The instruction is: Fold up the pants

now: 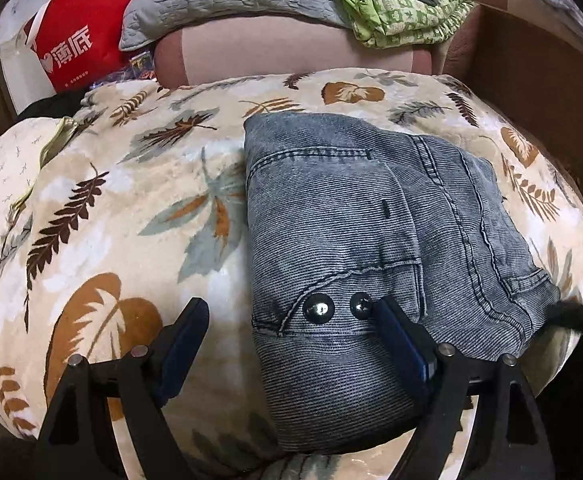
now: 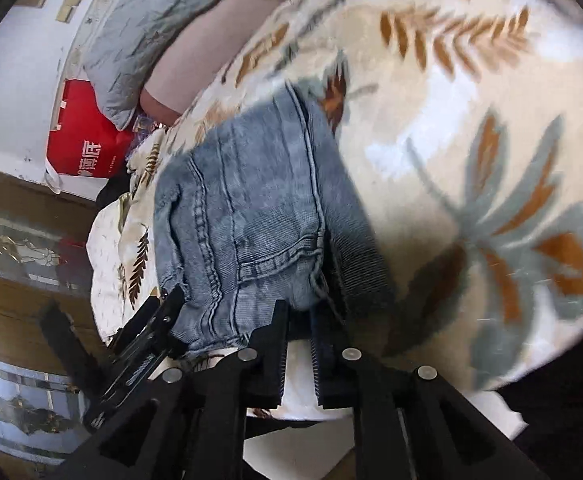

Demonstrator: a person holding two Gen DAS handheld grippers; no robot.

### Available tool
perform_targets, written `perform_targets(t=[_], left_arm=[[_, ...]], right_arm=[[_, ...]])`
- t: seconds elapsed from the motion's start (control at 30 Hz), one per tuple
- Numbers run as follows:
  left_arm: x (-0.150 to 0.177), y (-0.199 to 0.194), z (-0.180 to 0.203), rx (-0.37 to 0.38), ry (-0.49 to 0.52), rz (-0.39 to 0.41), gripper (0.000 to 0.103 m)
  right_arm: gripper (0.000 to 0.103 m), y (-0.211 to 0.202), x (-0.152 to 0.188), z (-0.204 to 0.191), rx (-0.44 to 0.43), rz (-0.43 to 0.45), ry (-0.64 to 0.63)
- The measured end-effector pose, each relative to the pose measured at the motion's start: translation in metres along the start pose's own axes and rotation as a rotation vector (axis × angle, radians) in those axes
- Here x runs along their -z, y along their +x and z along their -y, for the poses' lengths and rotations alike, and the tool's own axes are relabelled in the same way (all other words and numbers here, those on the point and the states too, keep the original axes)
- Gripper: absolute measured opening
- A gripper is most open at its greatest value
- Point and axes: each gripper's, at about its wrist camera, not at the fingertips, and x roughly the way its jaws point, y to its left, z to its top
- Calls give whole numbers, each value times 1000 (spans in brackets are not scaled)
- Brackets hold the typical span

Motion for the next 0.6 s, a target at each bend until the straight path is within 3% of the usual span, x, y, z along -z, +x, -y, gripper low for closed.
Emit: perform_targets(t=[0.17, 0.23, 0.3, 0.33, 0.4, 0.47, 0.5, 0.57, 0.6], left_arm=[[1, 1, 4, -7, 6, 9, 86], [0, 2, 2, -3, 1, 7, 86], [0, 3, 1, 2, -2, 6, 86], [0, 3, 1, 3, -6, 5, 86], [0, 0, 1, 20, -2, 4, 86], [-2, -10, 0, 29, -14, 21, 85], [-4, -21, -1, 56, -33, 68, 85], [-7, -28, 4, 75, -26, 99, 85], [-5, -23, 11, 68, 15, 74, 85]], right_arm=[[15, -49, -7, -43, -65, 138, -99], [27, -37, -16, -62, -121, 126, -144], [49, -4, -24, -64, -136, 55, -121], [53, 10, -26, -62, -117, 37, -131], [50, 48, -21, -34, 56, -31, -97], [40, 46, -16, -16, -2, 13, -66], [40, 42, -17, -16, -12, 1, -56], [40, 38, -21, -22, 14, -16, -71], [40, 37, -24, -28, 36, -38, -89]])
